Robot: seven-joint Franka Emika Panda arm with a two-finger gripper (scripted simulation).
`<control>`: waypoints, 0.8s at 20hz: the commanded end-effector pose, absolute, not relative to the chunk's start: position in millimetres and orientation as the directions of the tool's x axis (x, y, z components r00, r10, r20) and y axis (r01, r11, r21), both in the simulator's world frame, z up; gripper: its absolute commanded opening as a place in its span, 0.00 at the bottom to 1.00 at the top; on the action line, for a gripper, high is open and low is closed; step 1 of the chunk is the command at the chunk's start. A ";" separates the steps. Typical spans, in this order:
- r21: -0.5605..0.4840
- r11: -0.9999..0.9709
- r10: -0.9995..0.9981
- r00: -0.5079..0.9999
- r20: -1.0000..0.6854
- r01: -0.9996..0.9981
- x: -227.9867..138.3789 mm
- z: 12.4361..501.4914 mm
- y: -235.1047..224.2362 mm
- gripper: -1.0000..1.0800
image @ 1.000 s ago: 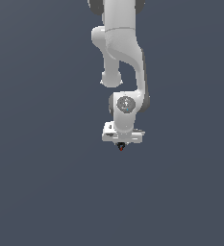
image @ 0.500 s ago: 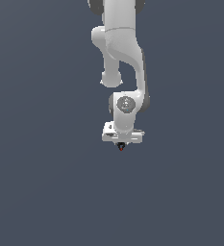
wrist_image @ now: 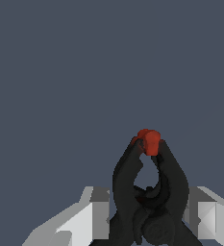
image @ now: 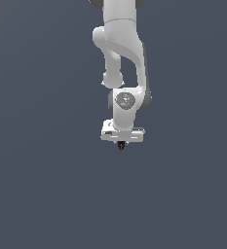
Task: Pick up the object and move it to a goal position.
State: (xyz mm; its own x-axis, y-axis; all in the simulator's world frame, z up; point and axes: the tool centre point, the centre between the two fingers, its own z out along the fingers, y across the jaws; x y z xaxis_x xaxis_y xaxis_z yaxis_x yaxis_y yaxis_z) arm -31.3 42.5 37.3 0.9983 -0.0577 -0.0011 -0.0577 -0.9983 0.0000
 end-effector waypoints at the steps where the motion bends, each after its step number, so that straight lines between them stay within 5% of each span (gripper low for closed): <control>1: 0.000 -0.998 -0.058 0.998 0.000 -0.058 -31.3 51.4 36.6 0.00; 16: -0.001 -0.998 -0.058 0.998 0.000 -0.058 -35.5 200.5 -24.6 0.00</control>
State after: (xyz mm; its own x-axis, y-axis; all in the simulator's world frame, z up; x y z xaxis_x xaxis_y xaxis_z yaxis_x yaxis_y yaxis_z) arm -34.5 -17.5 182.6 0.9983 -0.0582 0.0003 -0.0582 -0.9983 -0.0010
